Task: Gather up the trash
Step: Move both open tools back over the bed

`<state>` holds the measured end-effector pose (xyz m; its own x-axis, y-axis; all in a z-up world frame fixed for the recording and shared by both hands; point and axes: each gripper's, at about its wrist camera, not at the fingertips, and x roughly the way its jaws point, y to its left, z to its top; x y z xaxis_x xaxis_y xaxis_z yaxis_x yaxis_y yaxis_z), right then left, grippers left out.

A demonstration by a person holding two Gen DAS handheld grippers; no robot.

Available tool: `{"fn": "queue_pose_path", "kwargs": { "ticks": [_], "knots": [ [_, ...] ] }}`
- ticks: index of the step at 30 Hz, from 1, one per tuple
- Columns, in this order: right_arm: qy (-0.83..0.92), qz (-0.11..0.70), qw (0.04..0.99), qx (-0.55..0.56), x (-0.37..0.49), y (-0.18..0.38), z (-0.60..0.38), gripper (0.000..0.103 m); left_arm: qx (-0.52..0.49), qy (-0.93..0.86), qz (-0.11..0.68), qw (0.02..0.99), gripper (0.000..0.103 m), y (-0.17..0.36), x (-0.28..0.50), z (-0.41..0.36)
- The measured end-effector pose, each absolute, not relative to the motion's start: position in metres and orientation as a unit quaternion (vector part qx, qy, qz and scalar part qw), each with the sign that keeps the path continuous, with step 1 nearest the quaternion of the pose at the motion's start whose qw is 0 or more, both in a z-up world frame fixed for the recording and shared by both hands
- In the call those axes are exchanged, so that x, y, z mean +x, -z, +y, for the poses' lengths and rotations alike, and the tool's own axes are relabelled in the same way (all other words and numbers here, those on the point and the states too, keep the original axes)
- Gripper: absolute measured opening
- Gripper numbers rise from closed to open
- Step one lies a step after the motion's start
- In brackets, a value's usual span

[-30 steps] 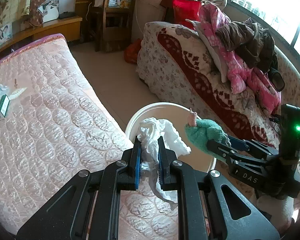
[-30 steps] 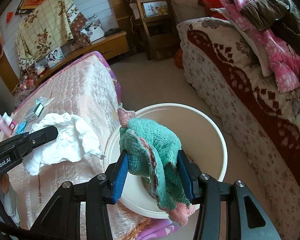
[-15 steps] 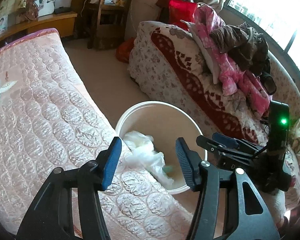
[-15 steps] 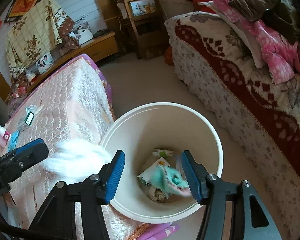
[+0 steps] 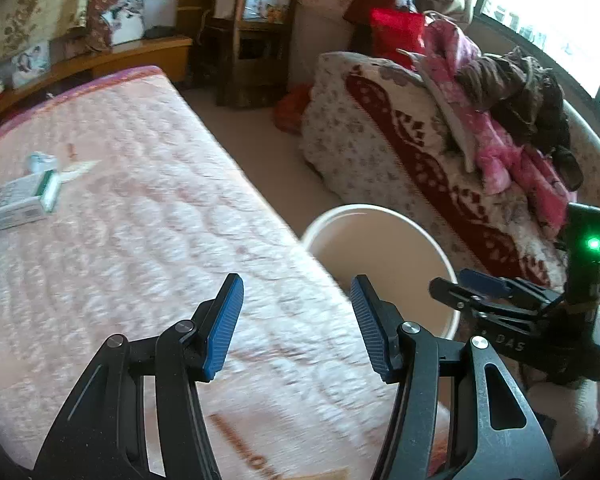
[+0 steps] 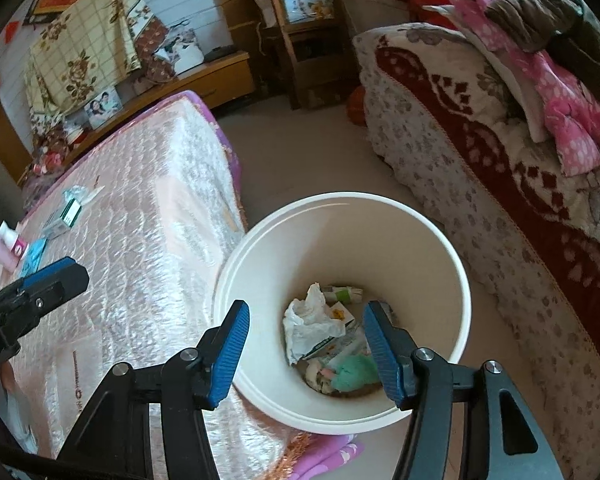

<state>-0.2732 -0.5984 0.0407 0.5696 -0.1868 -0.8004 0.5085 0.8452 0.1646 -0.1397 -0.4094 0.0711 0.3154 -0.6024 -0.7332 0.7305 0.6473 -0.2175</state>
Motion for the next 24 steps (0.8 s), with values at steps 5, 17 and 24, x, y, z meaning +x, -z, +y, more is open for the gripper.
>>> {"fn": "queue_pose_path", "kwargs": {
  "ticks": [5, 17, 24],
  "knots": [
    [0.181, 0.417, 0.873, 0.178, -0.259, -0.048, -0.573, 0.058, 0.076, 0.386, 0.406, 0.825, 0.055, -0.075, -0.131, -0.377],
    [0.102, 0.420, 0.892, 0.128, -0.201, -0.061, -0.491, 0.064, 0.067, 0.314, 0.401, 0.858, 0.055, -0.082, -0.102, -0.277],
    [0.047, 0.427, 0.896, 0.113, -0.168, -0.061, -0.446, 0.065, 0.081, 0.250, 0.397, 0.879, 0.055, -0.090, -0.075, -0.198]
  ]
}}
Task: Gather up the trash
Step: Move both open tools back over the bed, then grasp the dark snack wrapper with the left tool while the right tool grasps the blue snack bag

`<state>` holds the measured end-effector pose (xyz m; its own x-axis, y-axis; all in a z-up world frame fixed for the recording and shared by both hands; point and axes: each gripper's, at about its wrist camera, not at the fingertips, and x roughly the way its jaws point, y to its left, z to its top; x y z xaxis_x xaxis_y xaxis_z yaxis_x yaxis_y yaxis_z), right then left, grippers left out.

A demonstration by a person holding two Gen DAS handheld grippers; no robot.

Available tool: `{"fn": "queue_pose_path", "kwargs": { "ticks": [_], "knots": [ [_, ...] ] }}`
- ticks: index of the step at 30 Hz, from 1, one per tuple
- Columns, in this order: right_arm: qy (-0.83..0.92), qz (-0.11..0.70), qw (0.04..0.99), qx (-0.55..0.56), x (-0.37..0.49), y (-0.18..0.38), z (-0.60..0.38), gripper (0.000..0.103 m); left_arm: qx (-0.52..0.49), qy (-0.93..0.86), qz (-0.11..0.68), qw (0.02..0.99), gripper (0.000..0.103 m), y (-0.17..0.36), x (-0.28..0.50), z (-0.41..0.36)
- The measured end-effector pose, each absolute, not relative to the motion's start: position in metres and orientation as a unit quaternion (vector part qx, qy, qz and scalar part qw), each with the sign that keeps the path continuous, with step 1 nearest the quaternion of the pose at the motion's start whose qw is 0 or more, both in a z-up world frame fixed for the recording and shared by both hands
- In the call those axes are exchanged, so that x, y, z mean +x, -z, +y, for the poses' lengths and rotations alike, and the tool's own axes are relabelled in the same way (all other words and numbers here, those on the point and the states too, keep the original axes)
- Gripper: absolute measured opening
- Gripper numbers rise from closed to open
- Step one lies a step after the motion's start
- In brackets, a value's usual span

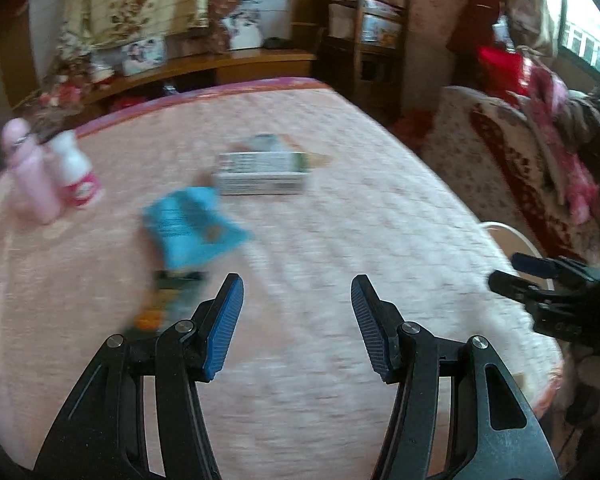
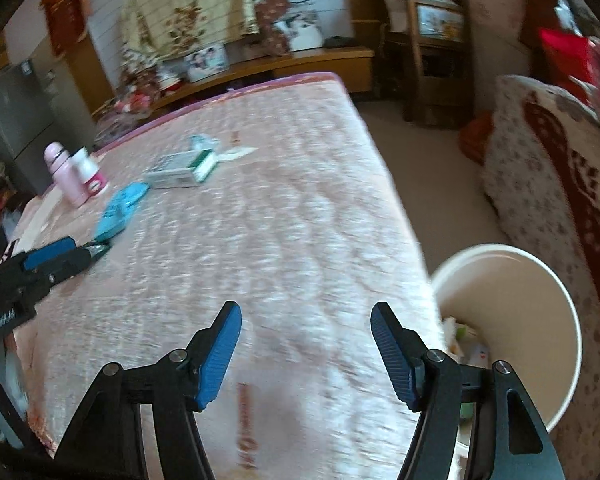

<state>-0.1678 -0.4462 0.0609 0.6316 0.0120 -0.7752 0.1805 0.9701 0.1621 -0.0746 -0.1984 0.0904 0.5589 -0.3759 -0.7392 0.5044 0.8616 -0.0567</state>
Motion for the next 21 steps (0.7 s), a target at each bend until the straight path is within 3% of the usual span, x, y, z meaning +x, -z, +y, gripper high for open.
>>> {"fn": "queue_pose_path", "kwargs": {
  "ticks": [3, 12, 13, 14, 16, 21],
  "knots": [
    [0.026, 0.430, 0.896, 0.110, -0.155, -0.061, -0.428, 0.066, 0.075, 0.215, 0.412, 0.882, 0.062, -0.087, -0.053, -0.170],
    [-0.033, 0.437, 0.896, 0.075, -0.102, -0.068, -0.371, 0.068, 0.055, 0.164, 0.477, 0.862, 0.062, -0.041, -0.007, -0.138],
    [-0.041, 0.438, 0.895, 0.072, -0.094, -0.068, -0.363, 0.068, 0.051, 0.168, 0.477, 0.861, 0.058, -0.039, -0.007, -0.136],
    [-0.046, 0.439, 0.895, 0.070, -0.089, -0.069, -0.359, 0.069, 0.050, 0.174, 0.477, 0.860, 0.040, -0.037, -0.007, -0.134],
    [-0.057, 0.440, 0.894, 0.063, -0.075, -0.070, -0.347, 0.069, 0.050, 0.184, 0.489, 0.851, 0.022, -0.034, -0.007, -0.130],
    [-0.090, 0.440, 0.891, 0.060, -0.036, -0.071, -0.314, 0.071, 0.032, 0.189, 0.482, 0.855, 0.020, -0.042, -0.014, -0.106]
  ]
}}
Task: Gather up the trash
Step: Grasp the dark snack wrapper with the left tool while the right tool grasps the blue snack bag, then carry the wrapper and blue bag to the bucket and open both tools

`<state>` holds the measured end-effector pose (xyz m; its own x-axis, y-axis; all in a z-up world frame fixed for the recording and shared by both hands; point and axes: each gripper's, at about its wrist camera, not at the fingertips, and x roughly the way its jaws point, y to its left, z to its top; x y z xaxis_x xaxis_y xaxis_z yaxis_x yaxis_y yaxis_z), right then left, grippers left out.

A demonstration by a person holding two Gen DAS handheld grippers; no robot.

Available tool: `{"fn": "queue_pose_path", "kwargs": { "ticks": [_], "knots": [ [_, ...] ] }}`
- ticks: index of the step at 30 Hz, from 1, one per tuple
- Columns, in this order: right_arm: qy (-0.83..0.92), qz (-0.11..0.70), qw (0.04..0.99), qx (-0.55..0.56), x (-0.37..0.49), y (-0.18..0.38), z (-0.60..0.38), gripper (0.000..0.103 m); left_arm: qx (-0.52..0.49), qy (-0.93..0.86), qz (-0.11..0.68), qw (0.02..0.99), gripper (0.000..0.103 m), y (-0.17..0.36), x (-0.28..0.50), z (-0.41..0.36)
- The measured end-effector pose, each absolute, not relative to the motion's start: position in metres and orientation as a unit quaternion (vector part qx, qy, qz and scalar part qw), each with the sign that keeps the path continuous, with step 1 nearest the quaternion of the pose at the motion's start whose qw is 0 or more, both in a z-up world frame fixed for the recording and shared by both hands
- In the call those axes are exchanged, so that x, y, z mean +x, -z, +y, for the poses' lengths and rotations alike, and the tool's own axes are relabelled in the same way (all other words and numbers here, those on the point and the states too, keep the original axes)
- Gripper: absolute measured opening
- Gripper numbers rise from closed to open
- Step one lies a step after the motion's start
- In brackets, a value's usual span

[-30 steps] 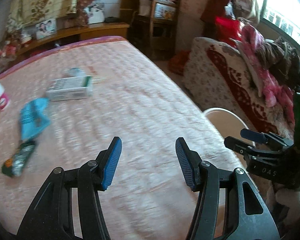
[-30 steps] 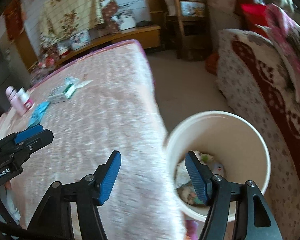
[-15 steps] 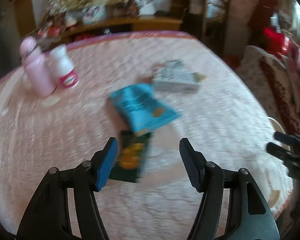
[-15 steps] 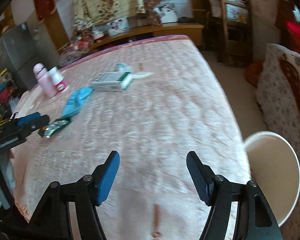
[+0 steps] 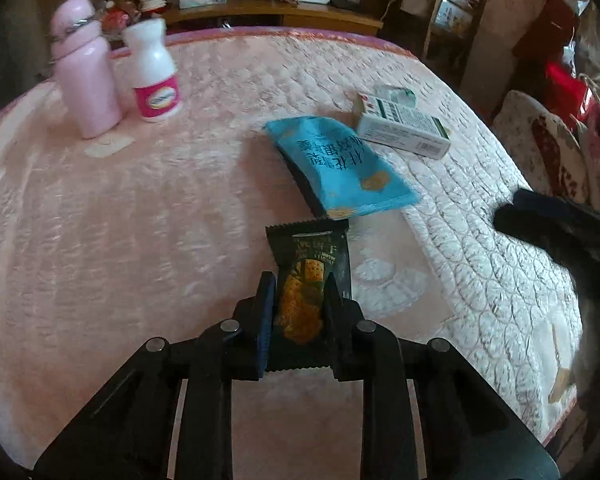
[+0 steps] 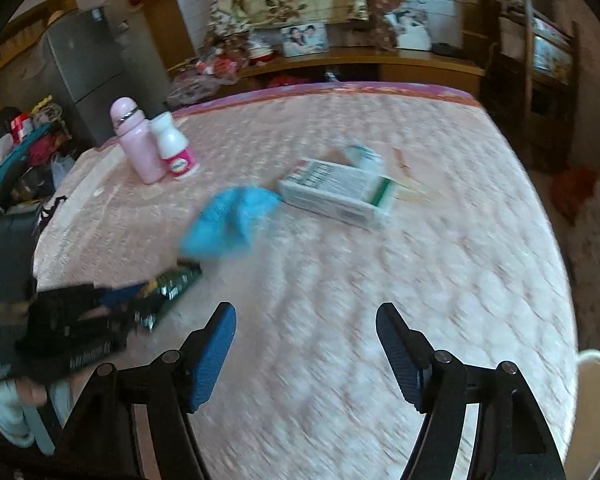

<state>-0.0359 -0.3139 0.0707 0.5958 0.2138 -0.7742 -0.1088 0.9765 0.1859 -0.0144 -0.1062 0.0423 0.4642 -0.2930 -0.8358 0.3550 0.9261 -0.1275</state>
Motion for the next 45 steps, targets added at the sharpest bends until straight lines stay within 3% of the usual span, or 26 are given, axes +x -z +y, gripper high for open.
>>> {"fn": "queue_pose_path", "kwargs": {
  "ticks": [6, 16, 18, 19, 23, 45],
  "knots": [
    [-0.113, 0.452, 0.881, 0.082, 0.015, -0.066, -0.280, 0.079, 0.023, 0.169, 0.464, 0.869, 0.020, -0.054, -0.031, -0.071],
    [-0.092, 0.484, 0.870, 0.019, 0.082, -0.034, -0.206, 0.079, -0.004, 0.145, 0.458, 0.877, 0.020, -0.050, -0.023, -0.048],
    [-0.086, 0.489, 0.868, 0.005, 0.083, -0.027, -0.202, 0.075, -0.008, 0.149, 0.457, 0.877, 0.020, -0.050, -0.024, -0.049],
    [-0.090, 0.490, 0.867, 0.005, 0.081, -0.025, -0.203, 0.058, -0.008, 0.150, 0.456, 0.877, 0.020, -0.051, -0.025, -0.051],
    [-0.113, 0.478, 0.871, 0.014, 0.058, -0.030, -0.217, 0.046, -0.011, 0.156, 0.453, 0.878, 0.020, -0.053, -0.031, -0.061],
    [-0.047, 0.446, 0.888, 0.105, -0.112, -0.068, -0.364, 0.045, 0.019, 0.241, 0.439, 0.865, 0.019, -0.068, -0.086, -0.181]
  ]
}}
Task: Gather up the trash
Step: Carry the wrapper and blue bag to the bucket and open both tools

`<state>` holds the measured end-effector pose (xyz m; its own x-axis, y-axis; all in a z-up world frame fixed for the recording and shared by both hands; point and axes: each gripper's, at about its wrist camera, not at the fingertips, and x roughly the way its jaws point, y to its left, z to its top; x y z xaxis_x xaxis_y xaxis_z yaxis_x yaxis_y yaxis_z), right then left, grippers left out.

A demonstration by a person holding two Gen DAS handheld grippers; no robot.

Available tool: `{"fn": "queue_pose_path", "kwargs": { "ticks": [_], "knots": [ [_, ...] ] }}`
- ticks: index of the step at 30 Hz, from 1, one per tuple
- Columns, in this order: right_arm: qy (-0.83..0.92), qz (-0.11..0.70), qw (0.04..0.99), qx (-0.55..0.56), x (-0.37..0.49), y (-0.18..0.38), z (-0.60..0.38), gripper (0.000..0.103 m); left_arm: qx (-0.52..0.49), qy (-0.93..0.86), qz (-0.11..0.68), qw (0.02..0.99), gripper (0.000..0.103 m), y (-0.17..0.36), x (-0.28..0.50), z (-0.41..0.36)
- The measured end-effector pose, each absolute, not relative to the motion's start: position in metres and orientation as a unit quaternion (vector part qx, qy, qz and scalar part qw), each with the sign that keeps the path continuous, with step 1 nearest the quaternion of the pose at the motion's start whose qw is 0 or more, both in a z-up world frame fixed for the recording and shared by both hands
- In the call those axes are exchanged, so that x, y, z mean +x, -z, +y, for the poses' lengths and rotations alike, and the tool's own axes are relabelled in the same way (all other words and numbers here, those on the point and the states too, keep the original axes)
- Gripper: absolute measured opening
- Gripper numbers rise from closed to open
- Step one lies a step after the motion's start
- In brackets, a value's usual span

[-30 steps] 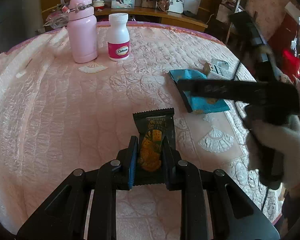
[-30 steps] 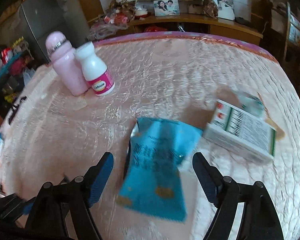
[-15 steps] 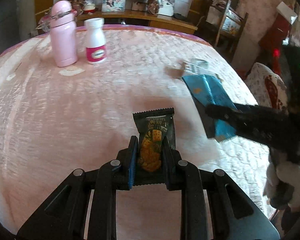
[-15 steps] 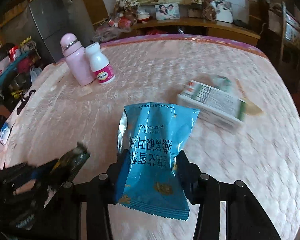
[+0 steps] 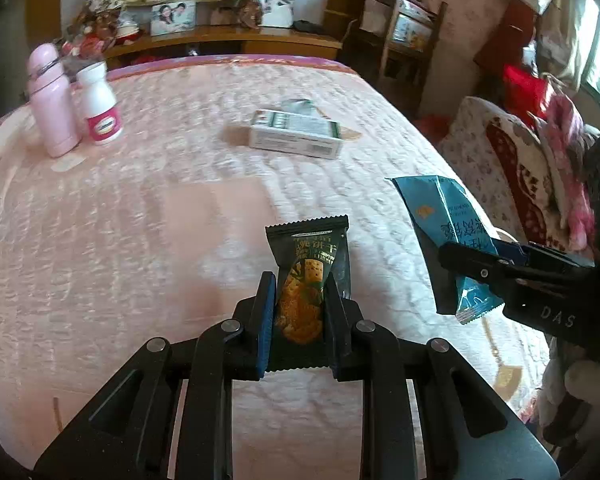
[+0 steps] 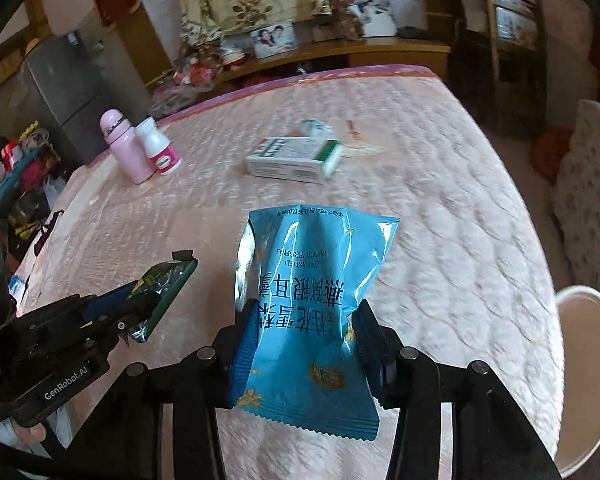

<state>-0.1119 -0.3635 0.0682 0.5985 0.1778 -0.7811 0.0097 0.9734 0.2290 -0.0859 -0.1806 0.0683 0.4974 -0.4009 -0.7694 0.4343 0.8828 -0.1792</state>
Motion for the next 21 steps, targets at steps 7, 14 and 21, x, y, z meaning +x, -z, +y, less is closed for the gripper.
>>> {"fn": "queue_pose_path", "kwargs": {
  "ticks": [7, 14, 21],
  "knots": [
    [-0.017, 0.437, 0.892, 0.112, -0.137, -0.074, -0.396, 0.045, 0.034, 0.263, 0.432, 0.862, 0.019, -0.075, -0.098, -0.213],
    [0.009, 0.429, 0.895, 0.125, -0.160, -0.078, -0.428, 0.046, 0.050, 0.286, 0.421, 0.859, 0.020, -0.081, -0.107, -0.247],
    [0.037, 0.425, 0.894, 0.135, -0.180, -0.079, -0.456, 0.046, 0.065, 0.313, 0.417, 0.851, 0.020, -0.083, -0.116, -0.280]
  ]
}}
